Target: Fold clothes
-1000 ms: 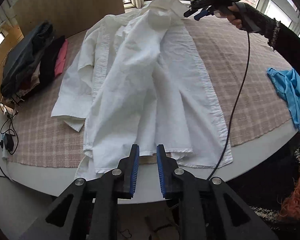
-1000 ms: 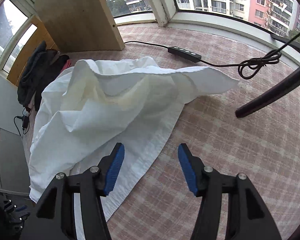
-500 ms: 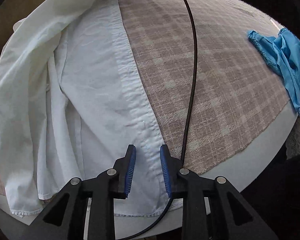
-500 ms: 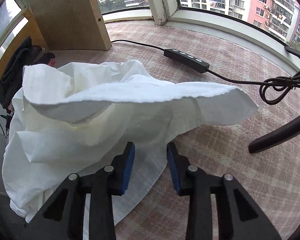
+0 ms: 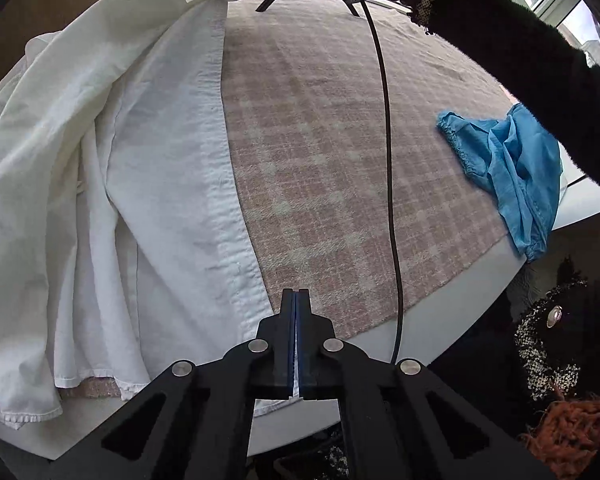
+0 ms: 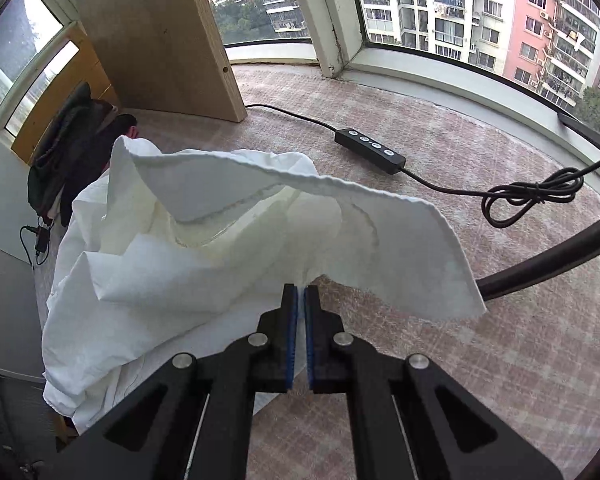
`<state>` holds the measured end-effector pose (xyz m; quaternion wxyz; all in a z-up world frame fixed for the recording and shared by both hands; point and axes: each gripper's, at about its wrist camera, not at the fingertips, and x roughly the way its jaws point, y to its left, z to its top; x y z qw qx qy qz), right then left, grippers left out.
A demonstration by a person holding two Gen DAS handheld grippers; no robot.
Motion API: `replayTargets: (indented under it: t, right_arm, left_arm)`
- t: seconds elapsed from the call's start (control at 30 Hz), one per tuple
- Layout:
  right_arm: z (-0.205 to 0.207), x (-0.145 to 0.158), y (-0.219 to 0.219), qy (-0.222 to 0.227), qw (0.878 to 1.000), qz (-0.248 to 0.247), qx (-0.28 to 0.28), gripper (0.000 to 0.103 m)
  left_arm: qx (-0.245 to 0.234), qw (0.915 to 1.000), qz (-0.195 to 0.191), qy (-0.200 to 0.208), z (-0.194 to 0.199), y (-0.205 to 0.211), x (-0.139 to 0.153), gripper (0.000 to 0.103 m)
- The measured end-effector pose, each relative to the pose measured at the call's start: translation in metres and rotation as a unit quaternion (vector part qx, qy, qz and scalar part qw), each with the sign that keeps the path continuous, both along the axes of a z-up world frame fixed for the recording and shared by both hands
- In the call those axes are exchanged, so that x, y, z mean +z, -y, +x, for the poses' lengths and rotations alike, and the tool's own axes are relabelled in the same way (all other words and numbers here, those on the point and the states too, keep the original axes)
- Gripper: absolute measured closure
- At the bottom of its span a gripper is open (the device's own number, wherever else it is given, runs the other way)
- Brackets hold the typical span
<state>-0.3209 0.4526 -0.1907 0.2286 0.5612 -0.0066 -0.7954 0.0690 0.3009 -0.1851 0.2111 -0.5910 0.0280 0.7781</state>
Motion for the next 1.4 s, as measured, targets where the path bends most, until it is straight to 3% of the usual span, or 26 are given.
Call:
replayTargets:
  t: [0.13, 0.3, 0.4, 0.47, 0.5, 0.53, 0.6, 0.73, 0.83, 0.97, 1.17, 1.27, 1.33, 1.4]
  right_arm:
    - [-0.002, -0.015, 0.008, 0.013, 1.000, 0.026, 0.002, 0.099]
    - [-0.003, -0.030, 0.013, 0.028, 0.999, 0.027, -0.004, 0.099]
    - [-0.002, -0.034, 0.013, 0.030, 0.999, 0.028, -0.005, 0.099]
    - [-0.001, -0.037, 0.010, 0.033, 0.999, 0.026, -0.010, 0.099]
    - [-0.002, -0.039, 0.009, 0.034, 0.999, 0.026, -0.012, 0.099]
    - [-0.002, -0.041, 0.008, 0.036, 0.999, 0.025, -0.014, 0.099]
    - [-0.002, -0.042, 0.005, 0.039, 0.999, 0.017, -0.018, 0.099]
    - [0.001, -0.024, -0.004, 0.022, 1.000, 0.003, -0.019, 0.099]
    - [0.003, -0.004, -0.011, 0.001, 1.000, 0.001, -0.016, 0.100]
    - [0.006, 0.010, -0.016, -0.031, 0.998, 0.044, -0.015, 0.100]
    - [0.001, -0.023, -0.006, -0.043, 0.993, 0.106, -0.003, 0.099]
    - [-0.002, -0.037, -0.007, -0.034, 0.992, 0.119, -0.005, 0.096]
    - [0.001, -0.032, -0.009, -0.036, 0.989, 0.140, -0.006, 0.082]
    - [0.012, -0.020, -0.015, -0.049, 0.983, 0.177, -0.013, 0.070]
  left_arm:
    - [-0.004, 0.9994, -0.032, 0.012, 0.003, 0.000, -0.016, 0.068]
    - [-0.017, 0.9972, -0.067, 0.028, 0.008, -0.005, -0.037, 0.063]
    - [-0.032, 0.9960, -0.081, 0.021, 0.011, -0.009, -0.044, 0.065]
    - [-0.037, 0.9951, -0.090, 0.011, 0.010, -0.006, -0.044, 0.077]
    - [-0.035, 0.9952, -0.090, 0.013, 0.008, -0.003, -0.044, 0.094]
    - [-0.026, 0.9965, -0.074, 0.027, 0.005, 0.005, -0.045, 0.100]
    - [-0.005, 0.9984, -0.028, 0.050, -0.002, 0.022, -0.040, 0.101]
    - [0.000, 0.9981, 0.055, 0.028, 0.000, 0.032, 0.001, 0.101]
    - [-0.027, 0.9957, 0.087, 0.015, 0.000, 0.014, 0.022, 0.101]
    - [-0.078, 0.9942, 0.069, 0.026, -0.005, -0.019, 0.004, 0.101]
    - [-0.076, 0.9919, 0.031, 0.097, -0.007, -0.019, -0.039, 0.099]
    - [-0.073, 0.9937, 0.026, 0.081, 0.005, -0.011, -0.019, 0.090]
    - [-0.052, 0.9974, 0.009, 0.049, 0.017, 0.007, 0.005, 0.074]
    - [-0.015, 0.9989, -0.042, 0.011, 0.029, 0.034, 0.023, 0.072]
